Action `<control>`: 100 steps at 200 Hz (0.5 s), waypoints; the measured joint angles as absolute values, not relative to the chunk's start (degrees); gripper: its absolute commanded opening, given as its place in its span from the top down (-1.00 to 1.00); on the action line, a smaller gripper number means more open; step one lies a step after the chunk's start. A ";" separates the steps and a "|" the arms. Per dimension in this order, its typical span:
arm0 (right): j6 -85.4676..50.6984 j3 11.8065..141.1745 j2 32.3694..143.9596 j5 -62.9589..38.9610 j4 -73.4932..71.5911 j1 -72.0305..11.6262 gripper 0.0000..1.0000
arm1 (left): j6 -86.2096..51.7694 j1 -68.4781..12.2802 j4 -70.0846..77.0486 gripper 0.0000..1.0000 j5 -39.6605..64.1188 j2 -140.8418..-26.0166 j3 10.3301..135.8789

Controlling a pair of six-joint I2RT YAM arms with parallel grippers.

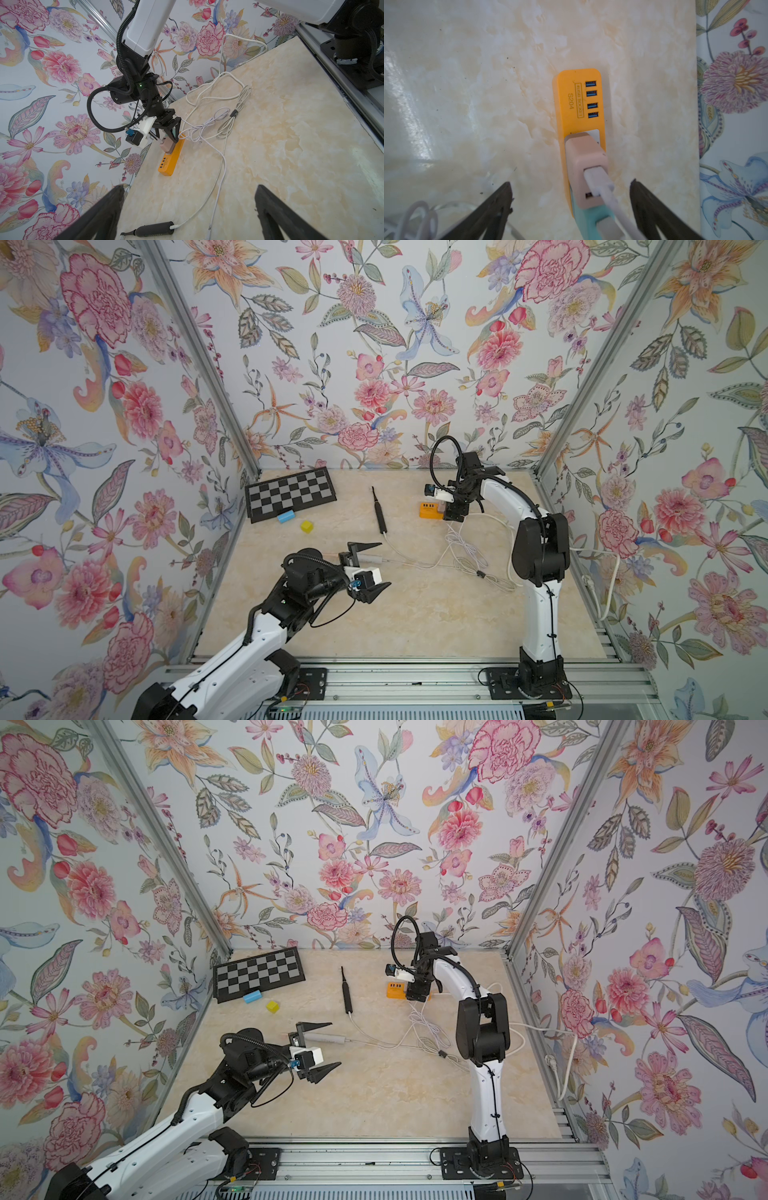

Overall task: Charge the electric toothbrush
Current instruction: Insert the plug into the socket.

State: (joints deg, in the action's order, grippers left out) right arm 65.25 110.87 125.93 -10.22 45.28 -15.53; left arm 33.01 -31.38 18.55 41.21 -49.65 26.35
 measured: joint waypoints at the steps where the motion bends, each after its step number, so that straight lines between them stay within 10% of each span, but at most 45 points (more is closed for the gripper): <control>1: 65.08 110.87 125.91 -10.22 45.32 -15.53 -0.72 | 33.01 -31.38 18.57 -0.98 41.25 -49.63 26.35; 100: 62.61 112.88 127.76 -8.51 44.95 -15.31 0.25 | 32.58 -31.38 19.33 -0.98 41.82 -49.39 26.35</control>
State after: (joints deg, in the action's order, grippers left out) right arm 62.61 112.88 127.76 -8.51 44.95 -15.31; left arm 32.58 -31.38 19.33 41.82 -49.39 26.35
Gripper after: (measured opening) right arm 0.498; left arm 0.989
